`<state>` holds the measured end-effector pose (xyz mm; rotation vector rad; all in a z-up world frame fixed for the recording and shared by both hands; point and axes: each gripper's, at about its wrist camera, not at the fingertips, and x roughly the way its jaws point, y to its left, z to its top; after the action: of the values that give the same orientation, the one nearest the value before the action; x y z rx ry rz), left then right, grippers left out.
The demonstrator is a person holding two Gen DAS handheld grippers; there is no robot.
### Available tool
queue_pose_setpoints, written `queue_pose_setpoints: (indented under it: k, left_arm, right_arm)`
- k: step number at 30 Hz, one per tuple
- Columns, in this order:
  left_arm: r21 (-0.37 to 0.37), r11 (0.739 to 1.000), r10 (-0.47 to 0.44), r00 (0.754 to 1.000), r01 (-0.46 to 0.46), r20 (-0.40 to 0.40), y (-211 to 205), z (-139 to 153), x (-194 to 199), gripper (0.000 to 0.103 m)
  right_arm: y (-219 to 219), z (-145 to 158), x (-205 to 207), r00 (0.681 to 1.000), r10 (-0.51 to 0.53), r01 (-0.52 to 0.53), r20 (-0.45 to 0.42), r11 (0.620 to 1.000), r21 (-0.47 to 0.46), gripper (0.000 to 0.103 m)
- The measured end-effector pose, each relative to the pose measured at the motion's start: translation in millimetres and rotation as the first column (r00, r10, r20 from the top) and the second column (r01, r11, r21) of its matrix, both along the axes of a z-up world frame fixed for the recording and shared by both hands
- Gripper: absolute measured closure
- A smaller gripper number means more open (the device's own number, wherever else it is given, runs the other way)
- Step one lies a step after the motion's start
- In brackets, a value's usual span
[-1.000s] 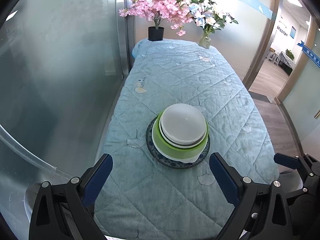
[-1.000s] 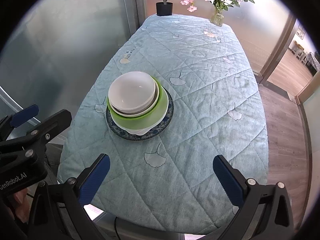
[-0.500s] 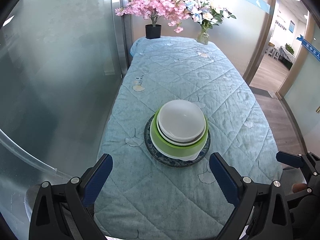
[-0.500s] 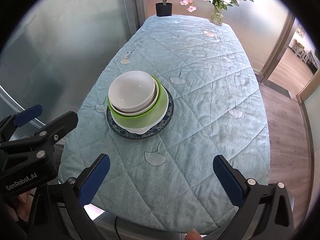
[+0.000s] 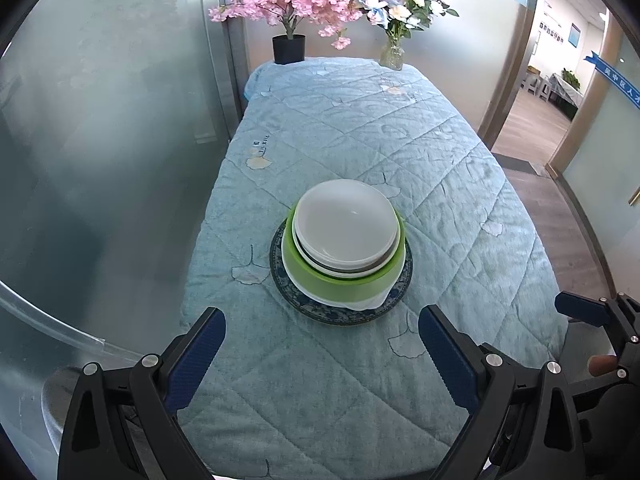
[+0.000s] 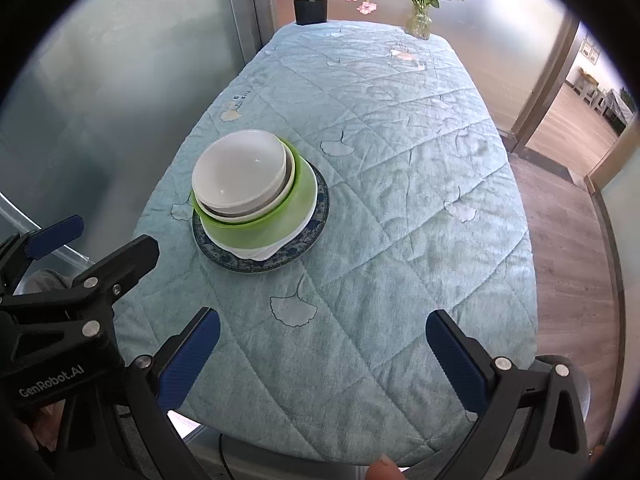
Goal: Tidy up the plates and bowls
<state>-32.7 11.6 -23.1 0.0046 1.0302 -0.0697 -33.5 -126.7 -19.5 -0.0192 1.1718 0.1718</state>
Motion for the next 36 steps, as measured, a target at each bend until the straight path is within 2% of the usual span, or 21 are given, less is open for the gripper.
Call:
queue_pose_setpoints:
  k: [13,30,36]
  left_arm:
    - [0.004,1.000,0.014,1.000,-0.014,-0.015,7.0,-6.7,-0.1,0.005]
    - [0.009,1.000,0.011,1.000,-0.011,-0.023,5.8,-18.2,5.3,0.005]
    - [0.025,0.999,0.022,1.000,-0.022,-0.014,4.7,-22.6,8.8,0.004]
  right_arm:
    - [8.4,-1.5,-1.3,0.999,0.035,-0.035,0.015,0.999,0.004,0.001]
    - [8.5,-11.5,2.3,1.000,0.026,-0.026,-0.002,0.999,0.045,0.001]
    - [9.2,-13.3,3.3,1.000,0.023,-0.024,0.020,0.999,0.038,0.001]
